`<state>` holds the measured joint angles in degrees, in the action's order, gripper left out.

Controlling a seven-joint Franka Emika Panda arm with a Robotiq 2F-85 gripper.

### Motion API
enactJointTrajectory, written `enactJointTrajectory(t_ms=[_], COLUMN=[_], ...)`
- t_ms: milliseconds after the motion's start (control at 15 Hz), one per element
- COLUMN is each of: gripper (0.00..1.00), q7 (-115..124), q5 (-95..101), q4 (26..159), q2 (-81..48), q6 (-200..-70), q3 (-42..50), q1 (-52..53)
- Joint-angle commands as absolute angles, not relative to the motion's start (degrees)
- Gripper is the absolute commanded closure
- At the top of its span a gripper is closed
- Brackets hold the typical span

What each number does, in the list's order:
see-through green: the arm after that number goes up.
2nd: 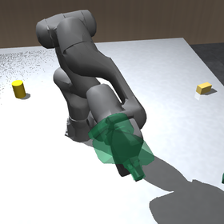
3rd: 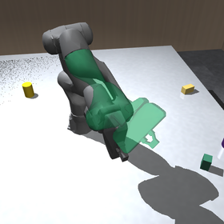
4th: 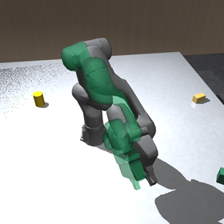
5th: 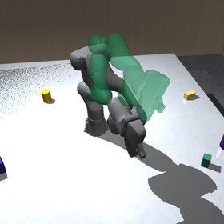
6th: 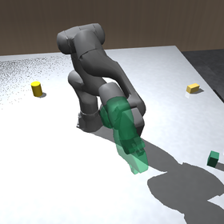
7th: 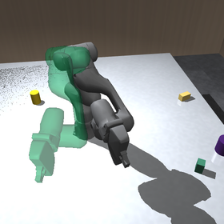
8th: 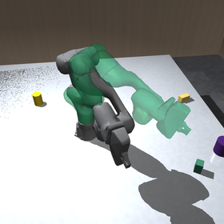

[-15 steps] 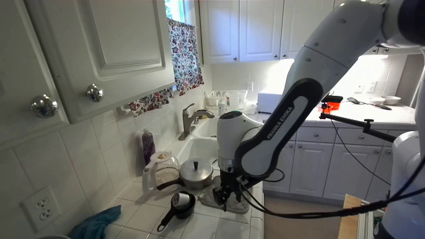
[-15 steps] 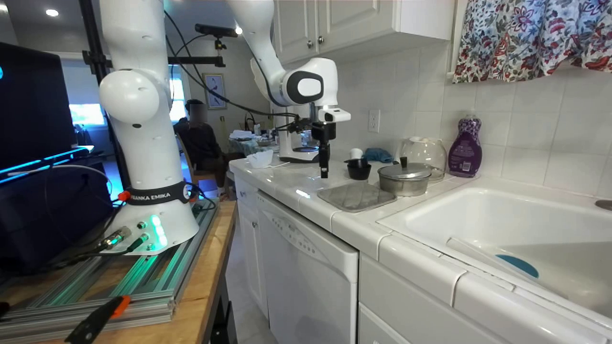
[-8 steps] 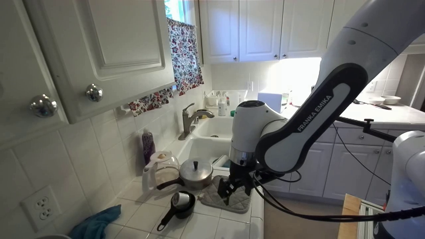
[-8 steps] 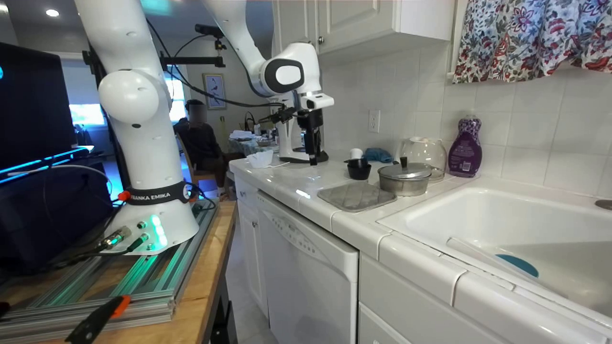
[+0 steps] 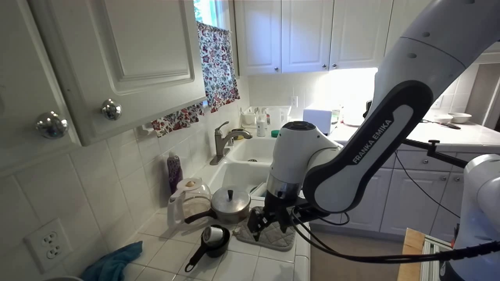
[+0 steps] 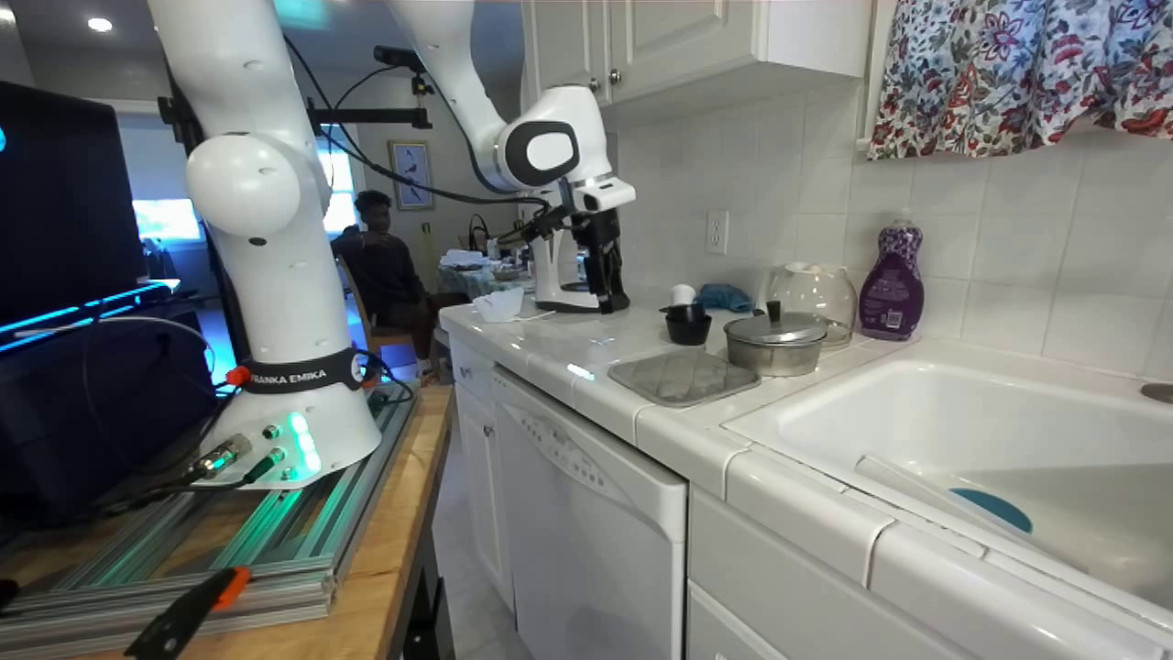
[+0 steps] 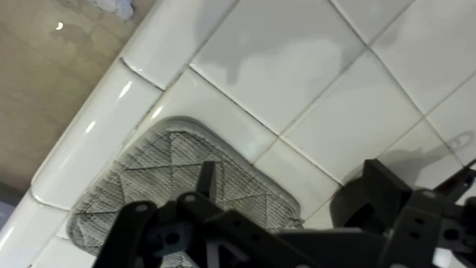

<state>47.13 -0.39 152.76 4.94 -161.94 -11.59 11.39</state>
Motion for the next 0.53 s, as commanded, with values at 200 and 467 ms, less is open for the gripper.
enactJointTrajectory(t_ms=[200,467], gripper=[0.0,0.0], q7=[74.1,89.8], q5=[14.8,28.4], q4=[152.3,149.1], q2=[-1.6,-0.5], q6=[-180.2,-182.1], q3=[-14.4,-10.1], q1=[9.8,11.2])
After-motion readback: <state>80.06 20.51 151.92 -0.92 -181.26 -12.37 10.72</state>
